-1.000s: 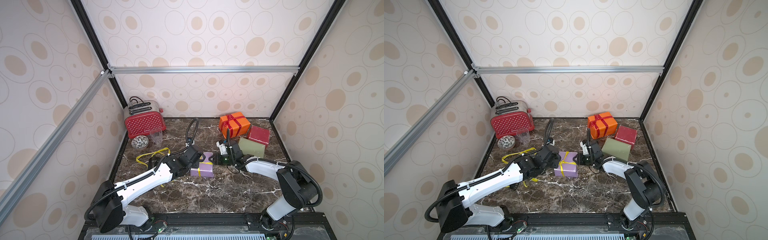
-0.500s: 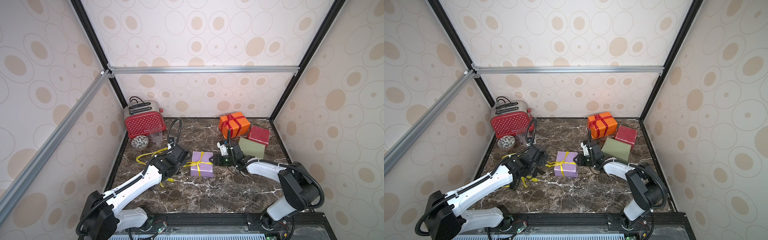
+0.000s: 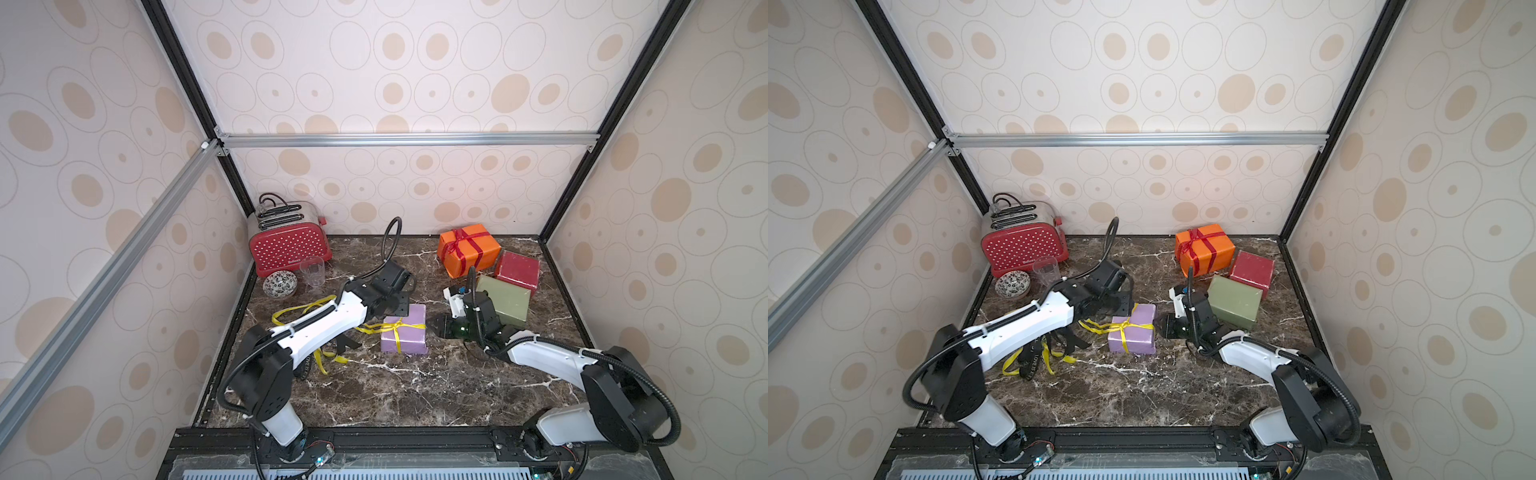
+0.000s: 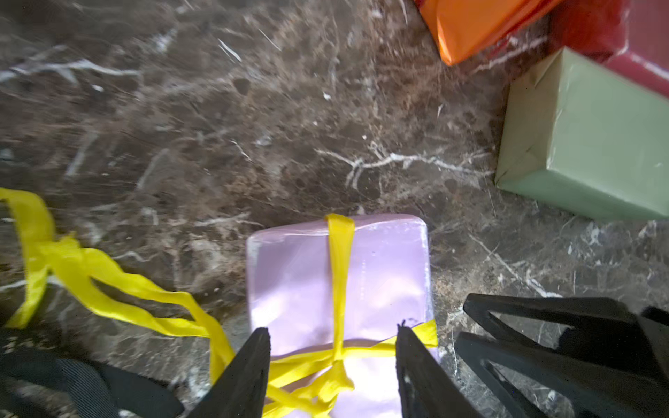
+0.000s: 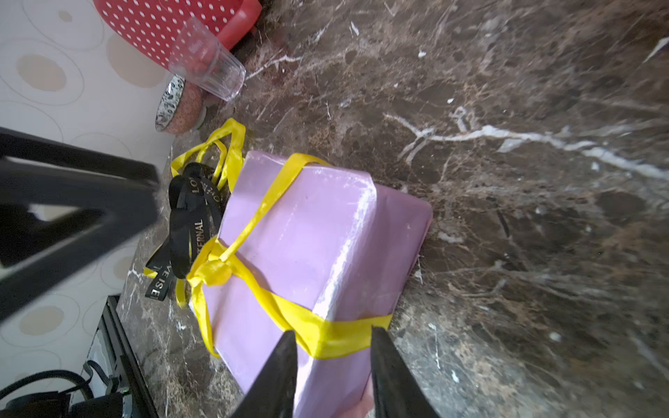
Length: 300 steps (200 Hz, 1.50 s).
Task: Untie the ribbon bows on the gift boxes
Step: Untie the ribbon from the gift box.
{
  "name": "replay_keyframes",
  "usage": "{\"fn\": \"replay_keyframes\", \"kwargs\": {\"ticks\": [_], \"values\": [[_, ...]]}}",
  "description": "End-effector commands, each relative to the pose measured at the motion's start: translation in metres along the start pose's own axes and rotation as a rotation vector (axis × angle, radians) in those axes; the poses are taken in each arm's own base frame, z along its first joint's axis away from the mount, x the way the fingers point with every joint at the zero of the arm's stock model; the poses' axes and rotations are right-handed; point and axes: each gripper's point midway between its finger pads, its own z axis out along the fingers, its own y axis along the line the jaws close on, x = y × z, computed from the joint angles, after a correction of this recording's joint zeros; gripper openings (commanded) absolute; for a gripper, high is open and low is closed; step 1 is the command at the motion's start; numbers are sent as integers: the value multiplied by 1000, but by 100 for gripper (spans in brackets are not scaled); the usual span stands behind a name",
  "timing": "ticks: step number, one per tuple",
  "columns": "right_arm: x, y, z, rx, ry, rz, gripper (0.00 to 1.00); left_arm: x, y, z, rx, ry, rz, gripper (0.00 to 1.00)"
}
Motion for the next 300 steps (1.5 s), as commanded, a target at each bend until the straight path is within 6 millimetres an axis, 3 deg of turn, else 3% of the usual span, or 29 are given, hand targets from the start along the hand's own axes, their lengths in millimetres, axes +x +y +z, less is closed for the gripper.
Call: {"fn": "replay_keyframes", "kwargs": {"ticks": [1,37,90,134,241,300], "values": [[-10,-1,-10,31,-64,-21,35,11,-27,3,24,110,121,52],[-11,-1,-13,34,-73,-18,34,10,-25,21,-77,154,188,45],[-15,-5,-21,59,-114,-15,34,-1,0,14,-208,126,235,46],[-15,-7,-23,74,-123,-16,34,14,-5,32,-146,199,227,43],[-17,-1,-28,43,-142,-25,35,15,5,51,-151,207,184,15],[-14,9,-21,-26,-115,-38,35,-11,-2,42,-74,86,107,0]]}}
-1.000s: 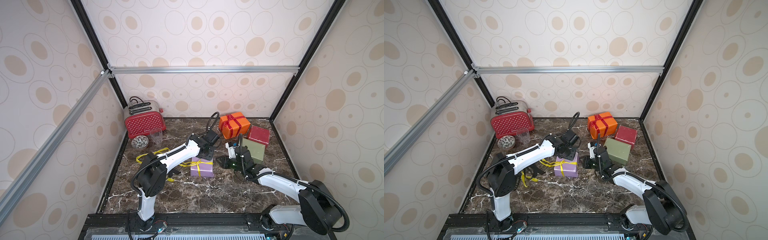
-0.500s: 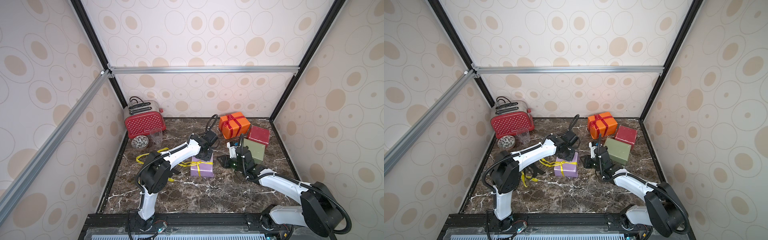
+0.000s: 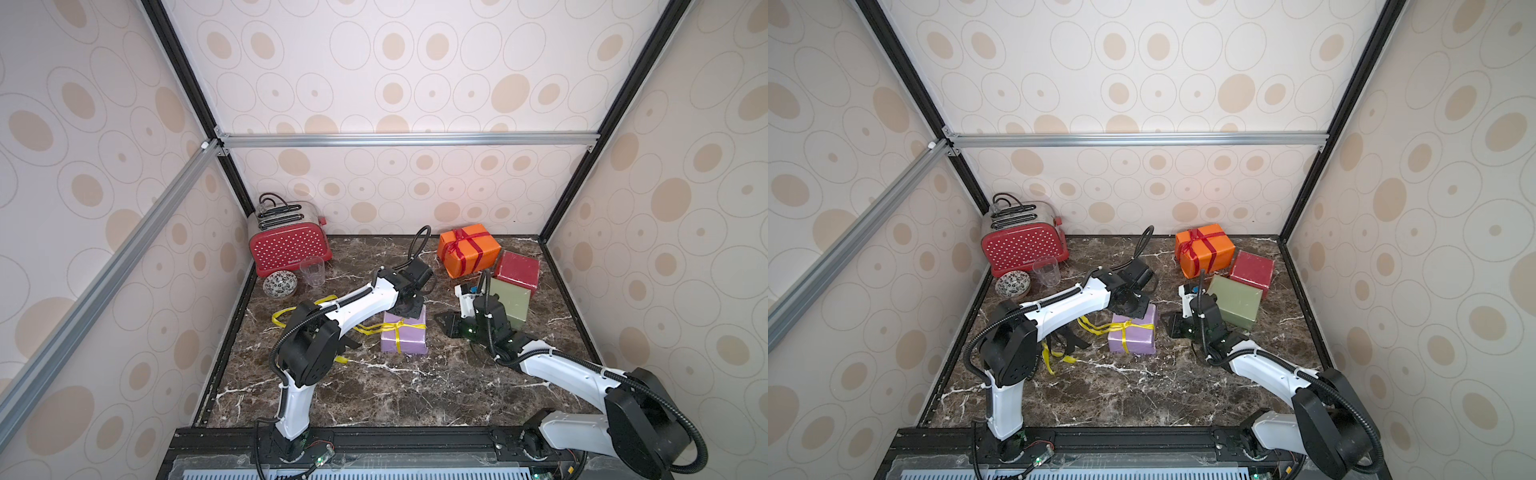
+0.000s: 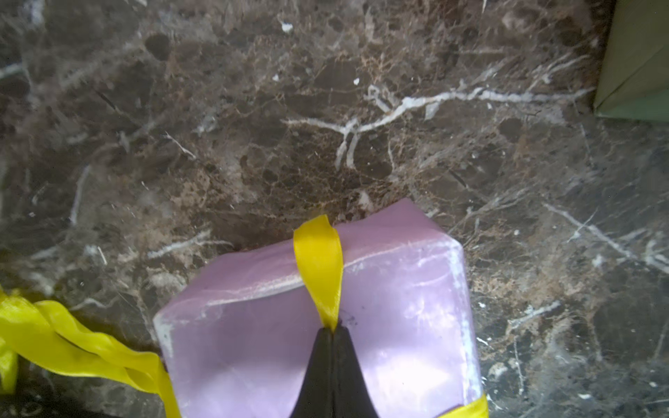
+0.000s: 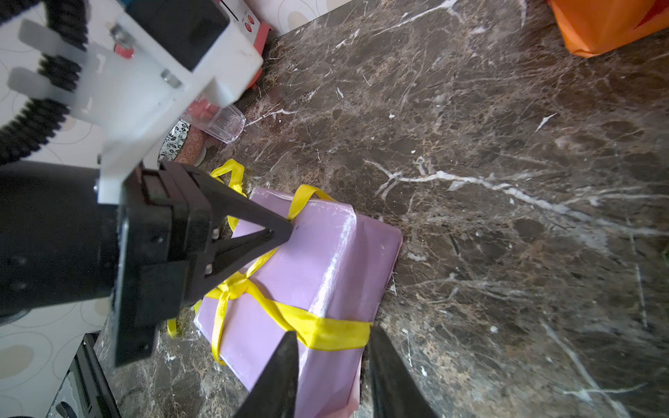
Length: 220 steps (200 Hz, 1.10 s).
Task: Untie the ribbon bows on the gift boxes
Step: Untie the ribbon from the gift box.
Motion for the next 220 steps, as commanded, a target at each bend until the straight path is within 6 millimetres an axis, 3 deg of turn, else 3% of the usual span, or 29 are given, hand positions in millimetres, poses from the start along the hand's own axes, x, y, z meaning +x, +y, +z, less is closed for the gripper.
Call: {"fn": "replay_keyframes", "kwargs": {"ticks": [1,51,104,154,166,190,220], "values": [[2,12,3,-70,8,-12,35,-17,3,-15,29,-79,-52,0],[19,50,18,-258,92,-21,39,-47,3,-43,103,-269,-156,0],[49,84,42,-309,155,-47,42,-66,1,-66,155,-373,-257,0],[74,96,70,-215,204,-132,43,-70,6,-72,145,-398,-310,0],[77,98,75,-201,216,-156,39,-70,7,-71,138,-394,-312,0],[84,85,81,-61,232,-232,33,-72,9,-70,121,-396,-311,0],[90,90,81,-36,224,-305,27,-78,14,-68,89,-402,-308,0]]}}
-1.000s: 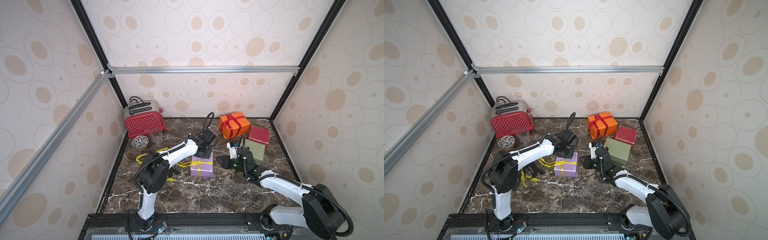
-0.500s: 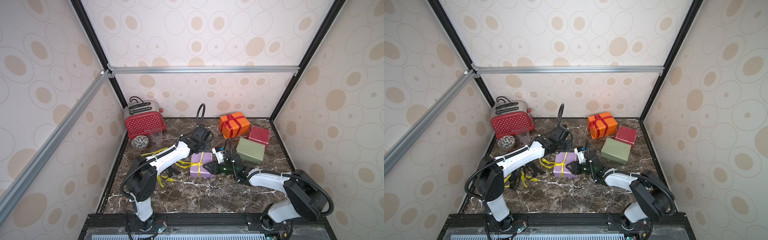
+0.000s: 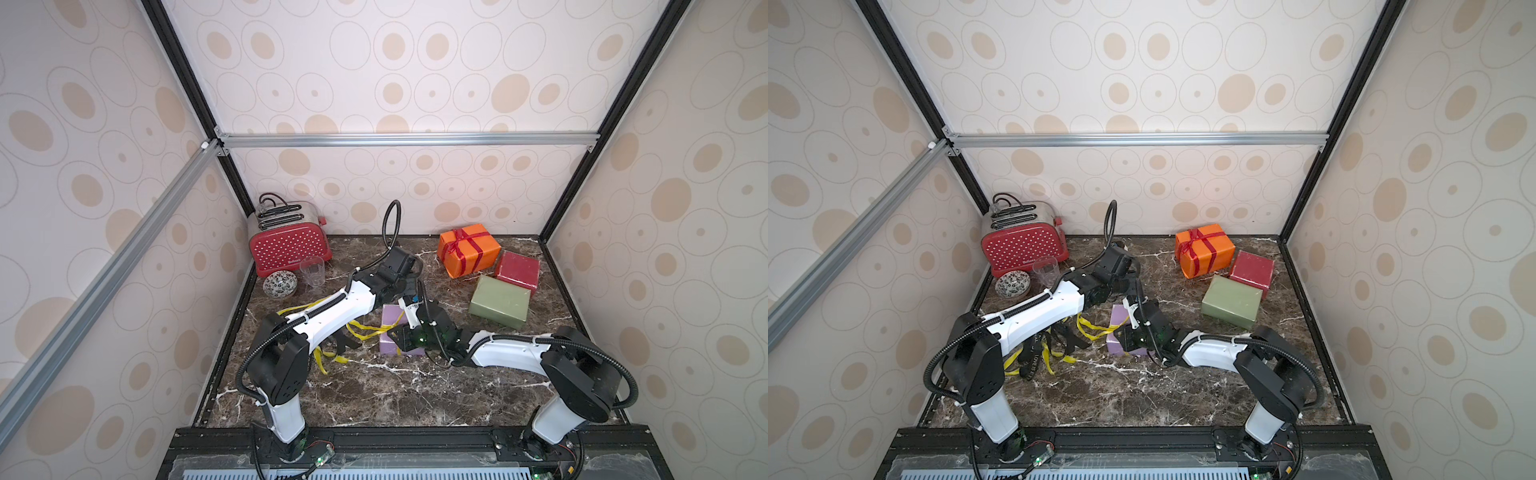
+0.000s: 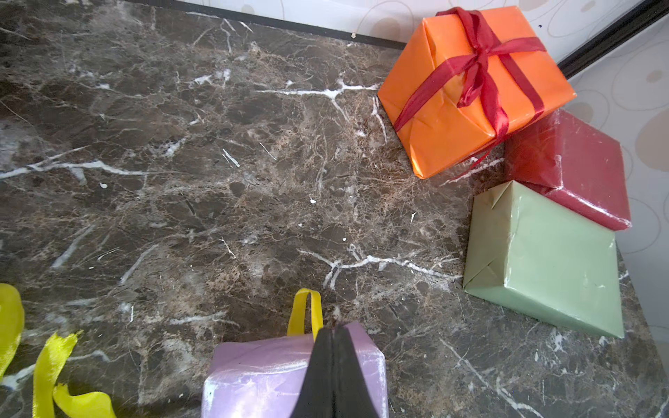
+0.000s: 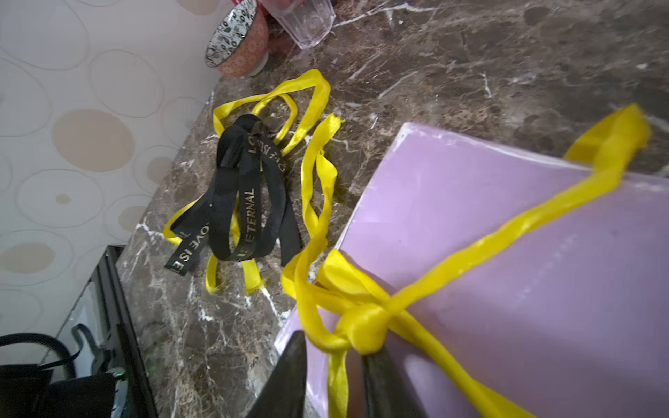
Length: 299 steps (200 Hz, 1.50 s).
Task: Untie the ribbon bows on the gift boxes
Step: Untie the ribbon from the gift box.
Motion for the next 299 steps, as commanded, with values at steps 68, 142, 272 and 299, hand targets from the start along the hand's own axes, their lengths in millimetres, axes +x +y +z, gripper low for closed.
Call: {"fn": "replay_keyframes", "kwargs": {"ticks": [68,142,272,299], "values": [[36,14,-4,57,85,-199,12,-29,4,11,-71,-37,4,0],[43,12,-34,38,59,-126,0,-36,30,16,-94,-36,-38,0],[86,-23,-70,98,88,22,4,39,14,5,39,167,52,35],[88,-24,-68,96,94,41,4,66,4,-1,75,217,63,45]]}}
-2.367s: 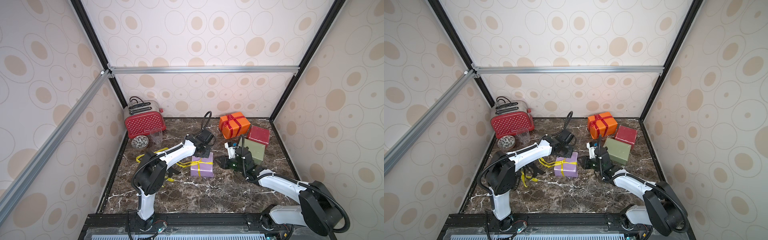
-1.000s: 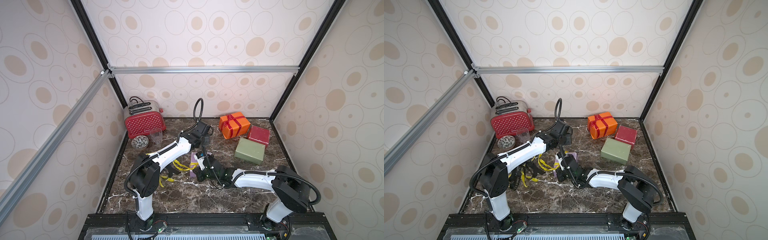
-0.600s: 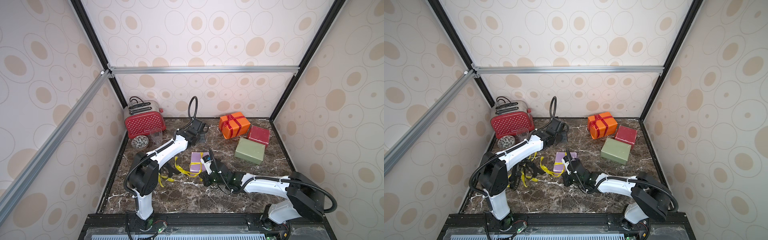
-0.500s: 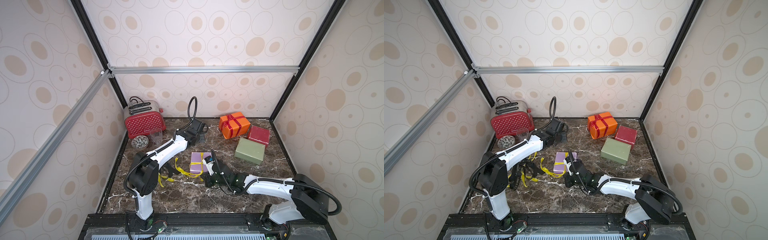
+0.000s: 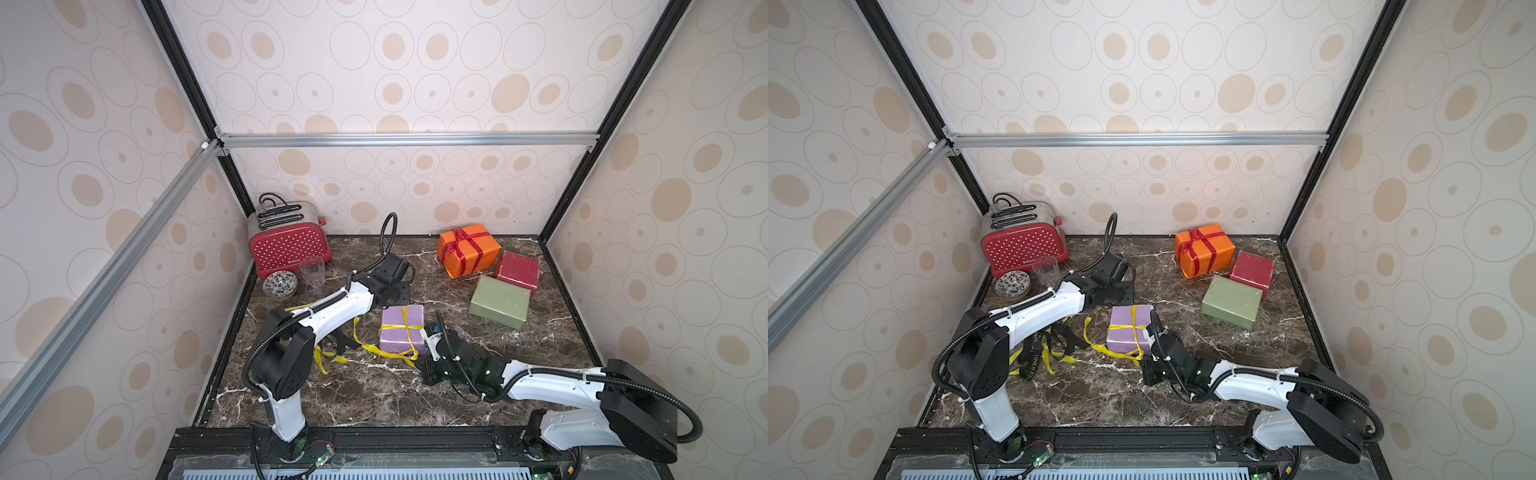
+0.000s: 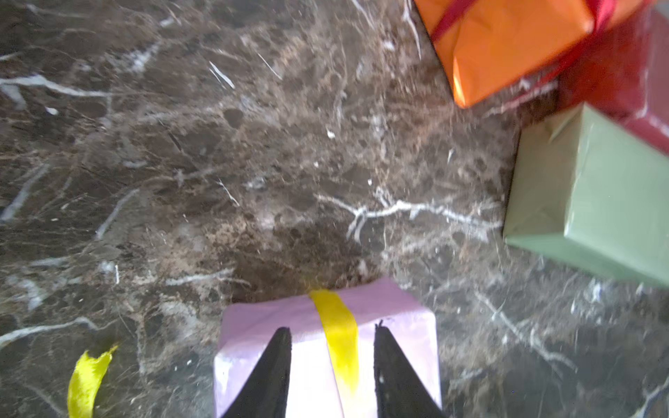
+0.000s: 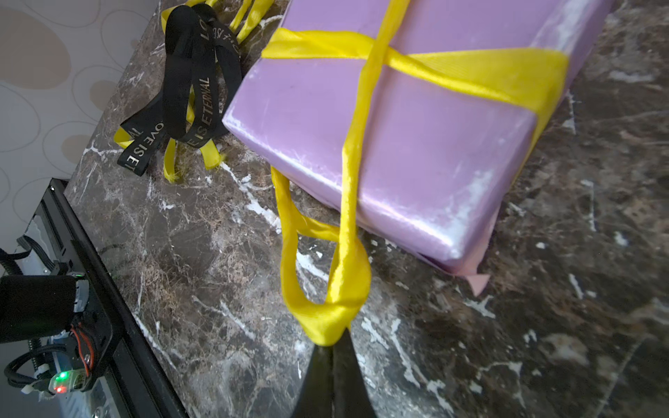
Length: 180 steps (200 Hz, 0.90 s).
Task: Untie the ribbon bows on the gift boxes
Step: Untie the ribbon from the gift box.
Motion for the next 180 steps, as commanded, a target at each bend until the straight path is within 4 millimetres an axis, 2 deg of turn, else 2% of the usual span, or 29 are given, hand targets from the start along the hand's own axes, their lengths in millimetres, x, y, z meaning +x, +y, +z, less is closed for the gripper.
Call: {"fn": "replay_keyframes", "kwargs": {"ticks": [1,33,68,86,102,135,180], "values": [[4,-2,0,3,3,33,4,15,-20,-15,62,19,30,45],[10,-1,6,-9,23,62,5,36,-28,-17,69,52,30,49],[10,0,7,-22,14,70,6,49,-8,-23,-16,12,-44,50],[9,1,9,-31,11,70,7,55,-6,-16,-24,33,-49,49],[8,5,11,-45,13,70,7,60,-14,-8,3,69,-43,48],[7,7,13,-56,13,75,7,58,-24,-3,30,77,-27,43],[8,7,13,-60,9,81,7,55,-21,8,-42,112,56,35]]}}
